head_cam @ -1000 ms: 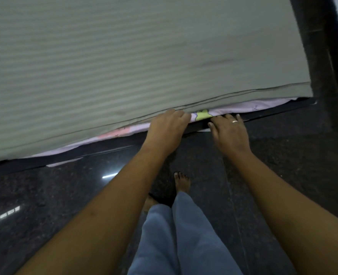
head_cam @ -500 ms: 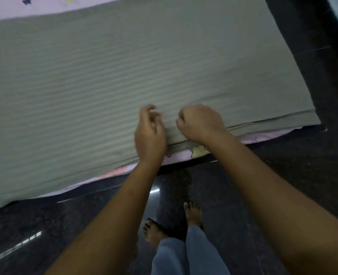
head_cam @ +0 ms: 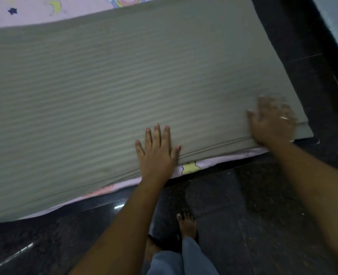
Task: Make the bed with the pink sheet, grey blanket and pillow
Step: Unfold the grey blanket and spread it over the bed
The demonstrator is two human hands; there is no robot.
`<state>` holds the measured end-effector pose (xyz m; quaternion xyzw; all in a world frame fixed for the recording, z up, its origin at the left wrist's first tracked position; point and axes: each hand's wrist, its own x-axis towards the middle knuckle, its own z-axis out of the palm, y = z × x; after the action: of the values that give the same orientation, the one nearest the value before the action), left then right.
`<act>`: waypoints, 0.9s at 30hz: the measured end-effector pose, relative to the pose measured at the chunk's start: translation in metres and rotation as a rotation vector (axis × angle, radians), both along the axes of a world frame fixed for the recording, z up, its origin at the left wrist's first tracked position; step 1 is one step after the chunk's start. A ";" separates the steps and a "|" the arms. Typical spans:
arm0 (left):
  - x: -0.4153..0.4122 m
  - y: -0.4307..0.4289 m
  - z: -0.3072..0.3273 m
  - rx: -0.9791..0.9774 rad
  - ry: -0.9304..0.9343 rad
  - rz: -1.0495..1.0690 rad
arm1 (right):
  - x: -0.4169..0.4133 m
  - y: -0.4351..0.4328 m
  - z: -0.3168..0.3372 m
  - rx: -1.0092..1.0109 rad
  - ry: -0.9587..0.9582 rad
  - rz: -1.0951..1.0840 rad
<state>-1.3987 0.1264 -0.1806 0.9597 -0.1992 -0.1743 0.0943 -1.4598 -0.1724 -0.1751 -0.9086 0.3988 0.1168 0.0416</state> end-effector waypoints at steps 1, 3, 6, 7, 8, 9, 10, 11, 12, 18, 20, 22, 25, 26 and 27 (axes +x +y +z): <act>-0.004 -0.006 0.001 -0.014 0.001 -0.051 | -0.015 -0.026 0.007 0.057 0.061 -0.158; -0.009 -0.015 0.001 -0.022 0.014 -0.136 | -0.034 -0.056 0.024 0.163 0.157 -0.476; -0.004 -0.015 0.004 -0.093 0.089 -0.171 | -0.016 -0.042 0.027 -0.026 0.002 -0.320; -0.001 -0.014 0.004 -0.186 0.142 -0.152 | 0.003 -0.019 0.025 -0.050 -0.080 -0.163; 0.001 -0.013 0.008 -0.346 0.217 -0.091 | 0.024 0.013 0.022 -0.013 -0.135 -0.033; 0.004 -0.012 0.014 -0.543 0.284 0.014 | 0.046 0.047 0.018 0.048 -0.177 0.096; 0.006 -0.011 0.019 -0.727 0.319 0.145 | 0.064 0.083 0.011 0.094 -0.197 0.247; 0.009 -0.008 0.023 -0.834 0.294 0.263 | 0.079 0.120 0.006 0.125 -0.182 0.408; 0.014 -0.004 0.026 -0.854 0.230 0.343 | 0.087 0.147 -0.001 0.139 -0.153 0.558; 0.037 0.059 0.024 -0.651 -0.022 0.491 | 0.070 0.107 -0.022 -0.023 -0.085 0.382; 0.042 0.091 0.031 -0.605 -0.096 0.579 | 0.053 0.057 -0.017 -0.067 0.002 0.095; 0.050 0.124 0.039 -0.551 -0.124 0.675 | 0.044 0.023 -0.009 -0.042 0.136 0.003; 0.060 0.170 0.040 -0.383 -0.104 0.780 | 0.074 0.034 -0.008 -0.005 0.080 0.106; 0.065 0.187 0.038 -0.325 -0.104 0.793 | 0.096 0.060 -0.004 -0.011 0.011 0.139; 0.070 0.203 0.035 -0.278 -0.099 0.805 | 0.116 0.098 0.003 -0.026 -0.058 0.160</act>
<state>-1.3285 0.3296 -0.1458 0.9463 0.1654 -0.0491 0.2735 -1.3439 -0.0745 -0.1722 -0.9411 0.3250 0.0881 0.0319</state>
